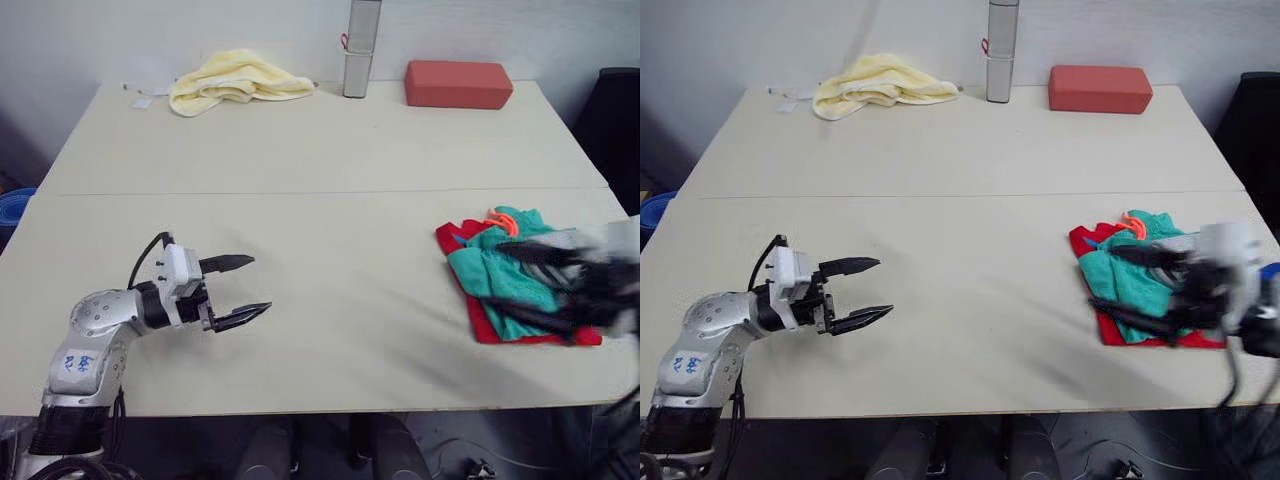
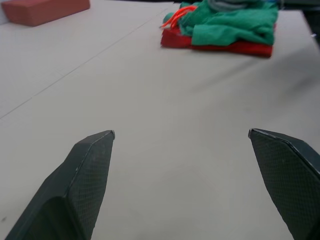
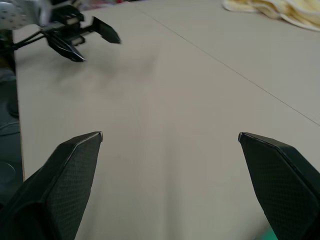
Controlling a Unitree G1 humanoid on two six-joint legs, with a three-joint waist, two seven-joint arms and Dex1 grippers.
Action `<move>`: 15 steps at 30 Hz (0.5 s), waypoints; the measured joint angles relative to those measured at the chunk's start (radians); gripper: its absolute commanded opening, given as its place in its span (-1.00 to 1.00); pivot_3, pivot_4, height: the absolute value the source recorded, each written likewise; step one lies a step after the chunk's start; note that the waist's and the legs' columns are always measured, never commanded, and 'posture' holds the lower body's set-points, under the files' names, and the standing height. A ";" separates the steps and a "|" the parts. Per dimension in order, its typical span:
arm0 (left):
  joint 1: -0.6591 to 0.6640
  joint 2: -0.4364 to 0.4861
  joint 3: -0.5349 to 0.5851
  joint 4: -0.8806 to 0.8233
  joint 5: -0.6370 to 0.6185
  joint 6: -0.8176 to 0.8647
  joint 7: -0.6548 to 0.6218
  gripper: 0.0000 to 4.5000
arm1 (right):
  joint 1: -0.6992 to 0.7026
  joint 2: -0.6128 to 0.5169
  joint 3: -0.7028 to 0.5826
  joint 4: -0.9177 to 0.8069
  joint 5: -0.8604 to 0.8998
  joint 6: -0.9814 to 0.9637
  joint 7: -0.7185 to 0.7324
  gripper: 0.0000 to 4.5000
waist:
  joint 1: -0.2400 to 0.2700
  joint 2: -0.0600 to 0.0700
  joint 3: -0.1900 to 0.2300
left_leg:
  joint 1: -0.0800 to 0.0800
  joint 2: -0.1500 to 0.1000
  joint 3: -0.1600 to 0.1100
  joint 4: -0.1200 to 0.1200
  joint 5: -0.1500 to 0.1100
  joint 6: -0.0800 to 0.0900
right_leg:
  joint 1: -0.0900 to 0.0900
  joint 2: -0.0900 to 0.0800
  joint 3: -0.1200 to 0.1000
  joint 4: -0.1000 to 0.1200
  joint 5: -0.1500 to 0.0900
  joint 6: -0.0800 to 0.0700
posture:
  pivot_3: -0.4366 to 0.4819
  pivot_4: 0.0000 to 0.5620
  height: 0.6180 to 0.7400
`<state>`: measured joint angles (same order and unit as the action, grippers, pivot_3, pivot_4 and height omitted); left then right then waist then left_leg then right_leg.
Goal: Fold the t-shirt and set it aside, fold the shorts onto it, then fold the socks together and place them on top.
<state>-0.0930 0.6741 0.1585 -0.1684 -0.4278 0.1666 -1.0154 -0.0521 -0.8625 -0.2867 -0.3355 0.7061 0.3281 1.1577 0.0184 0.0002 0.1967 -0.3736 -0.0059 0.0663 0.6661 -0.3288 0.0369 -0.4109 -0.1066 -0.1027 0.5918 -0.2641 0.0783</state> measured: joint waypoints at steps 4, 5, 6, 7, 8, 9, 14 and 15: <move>0.096 0.008 0.014 -0.020 0.061 -0.061 0.030 1.00 | -0.169 0.178 0.236 0.179 -0.234 -0.278 0.035 0.97 | -0.006 0.001 0.001 | 0.001 0.000 0.000 0.000 0.001 -0.001 | 0.000 0.000 0.000 0.001 0.000 -0.001 | -0.05 -0.47 1.00; 0.117 0.010 0.019 -0.020 0.074 -0.074 0.035 1.00 | -0.190 0.200 0.267 0.223 -0.279 -0.343 0.043 0.97 | -0.005 0.001 0.001 | 0.001 0.000 0.000 0.000 0.001 -0.001 | -0.001 -0.001 0.000 0.001 0.000 -0.001 | -0.05 -0.47 1.00; 0.140 0.015 0.022 -0.018 0.085 -0.085 0.038 1.00 | -0.202 0.215 0.293 0.268 -0.317 -0.406 0.056 0.97 | 0.001 0.001 0.001 | 0.001 0.000 -0.001 0.000 0.001 -0.001 | 0.000 -0.001 -0.001 0.002 0.000 -0.002 | -0.05 -0.47 1.00; 0.157 0.017 0.025 -0.017 0.092 -0.095 0.039 1.00 | -0.203 0.217 0.311 0.302 -0.342 -0.458 0.070 0.97 | 0.007 0.001 0.001 | 0.000 0.000 -0.001 0.000 0.001 -0.001 | -0.001 -0.002 -0.002 0.001 -0.001 -0.002 | -0.05 -0.47 1.00; 0.170 0.017 0.031 -0.016 0.102 -0.108 0.043 1.00 | -0.200 0.219 0.322 0.330 -0.359 -0.500 0.084 0.97 | 0.010 0.001 0.001 | 0.000 0.000 -0.002 0.000 0.001 -0.001 | 0.000 -0.002 -0.003 0.001 -0.001 -0.002 | -0.05 -0.47 1.00; 0.178 0.017 0.034 -0.015 0.112 -0.120 0.049 1.00 | -0.194 0.221 0.322 0.347 -0.366 -0.525 0.093 0.97 | 0.011 0.001 0.001 | 0.000 0.000 -0.002 0.000 0.000 -0.001 | 0.000 -0.003 -0.003 0.000 -0.001 -0.002 | -0.05 -0.47 1.00; 0.196 0.017 0.068 -0.001 0.145 -0.193 0.084 1.00 | -0.149 0.247 0.324 0.421 -0.388 -0.619 0.093 0.97 | 0.001 0.001 0.001 | 0.002 -0.001 -0.001 0.000 0.000 -0.001 | 0.001 -0.003 -0.002 0.002 -0.001 -0.002 | -0.05 -0.47 1.00; 0.196 0.017 0.073 0.009 0.150 -0.204 0.090 1.00 | -0.147 0.257 0.324 0.438 -0.396 -0.632 0.086 0.97 | -0.002 0.001 0.001 | 0.002 -0.001 -0.001 0.000 0.001 -0.001 | 0.001 -0.003 -0.002 0.003 -0.001 -0.002 | -0.05 -0.47 1.00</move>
<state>0.1032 0.6914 0.2318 -0.1597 -0.2777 -0.0372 -0.9251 -0.1991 -0.6054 0.0378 0.1026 0.3096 -0.3038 1.2436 0.0160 0.0009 0.1974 -0.3712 -0.0065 0.0654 0.6661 -0.3282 0.0356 -0.4102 -0.1097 -0.1043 0.5946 -0.2648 0.0761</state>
